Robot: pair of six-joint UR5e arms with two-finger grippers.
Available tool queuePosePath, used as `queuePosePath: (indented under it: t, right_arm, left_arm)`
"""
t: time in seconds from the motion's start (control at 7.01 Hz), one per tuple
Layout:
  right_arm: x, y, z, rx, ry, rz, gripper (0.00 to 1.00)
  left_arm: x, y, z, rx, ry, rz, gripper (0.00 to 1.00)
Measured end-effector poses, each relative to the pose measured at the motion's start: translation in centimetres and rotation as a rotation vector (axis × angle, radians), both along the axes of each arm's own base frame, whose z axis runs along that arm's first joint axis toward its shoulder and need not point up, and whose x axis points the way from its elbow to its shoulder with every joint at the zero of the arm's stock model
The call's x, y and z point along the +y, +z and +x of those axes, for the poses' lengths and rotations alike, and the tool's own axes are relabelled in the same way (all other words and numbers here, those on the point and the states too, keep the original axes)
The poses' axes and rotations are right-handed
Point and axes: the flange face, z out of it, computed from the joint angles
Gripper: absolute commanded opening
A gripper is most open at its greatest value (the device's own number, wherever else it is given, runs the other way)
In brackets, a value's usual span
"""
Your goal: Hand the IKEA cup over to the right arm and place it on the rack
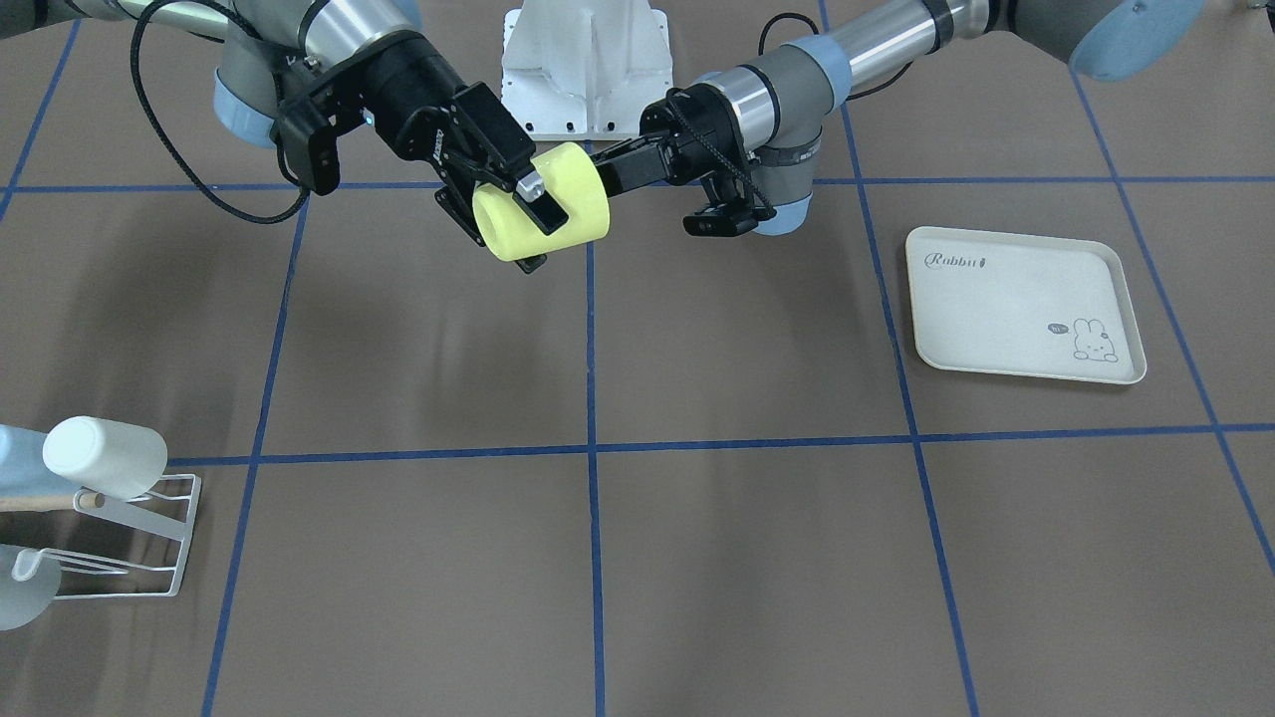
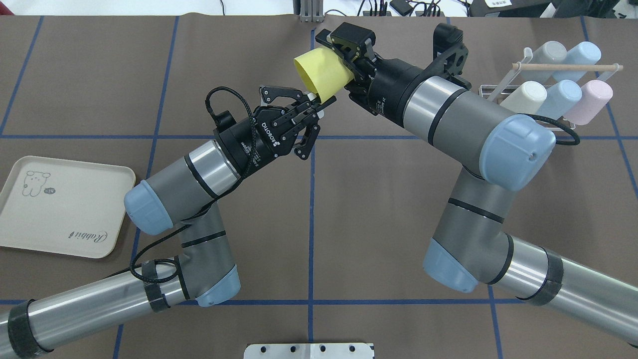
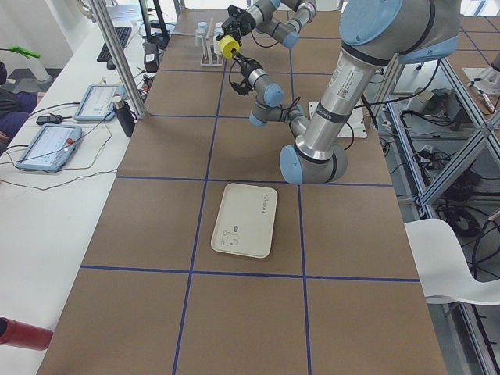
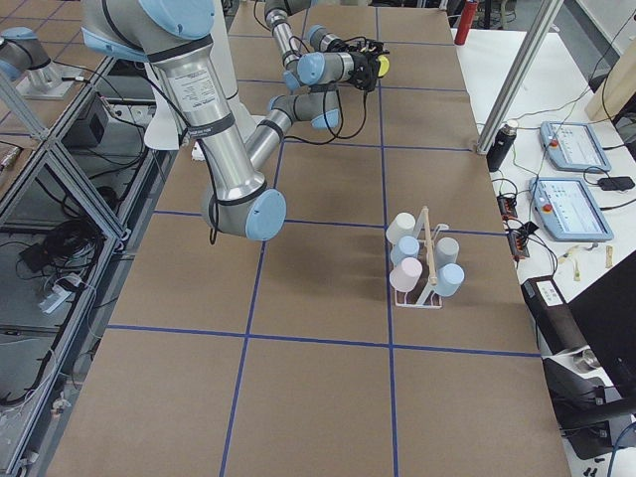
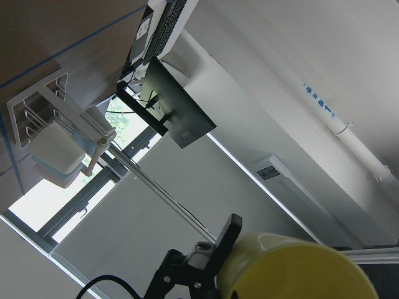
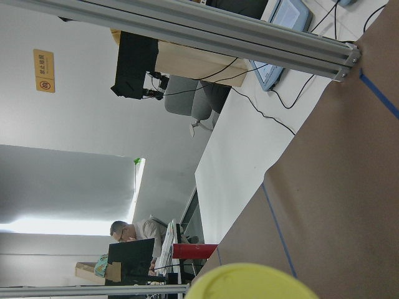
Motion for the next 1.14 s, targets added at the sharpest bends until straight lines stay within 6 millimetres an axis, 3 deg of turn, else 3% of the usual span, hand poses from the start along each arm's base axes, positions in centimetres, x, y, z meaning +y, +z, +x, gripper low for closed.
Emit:
queuePosePath:
  t: [0.57,0.86,1.14]
  right_arm:
    - [-0.4,0.0,0.5,-0.002,0.011,-0.002,0.0]
    - [-2.6,0.8,2.0,0.02,0.053,-0.014,0.0]
    - [-5.6,2.8,2.9,0.113,0.113,-0.012,0.0]
  left_arm:
    - [-0.3,0.4,-0.3,-0.018,-0.025,0.011,1.0]
    - [-0.9,0.5,-1.0,-0.06,-0.093,0.055,1.0]
    - [-2.3,1.2,-2.5,-0.093,-0.136,0.076,1.0]
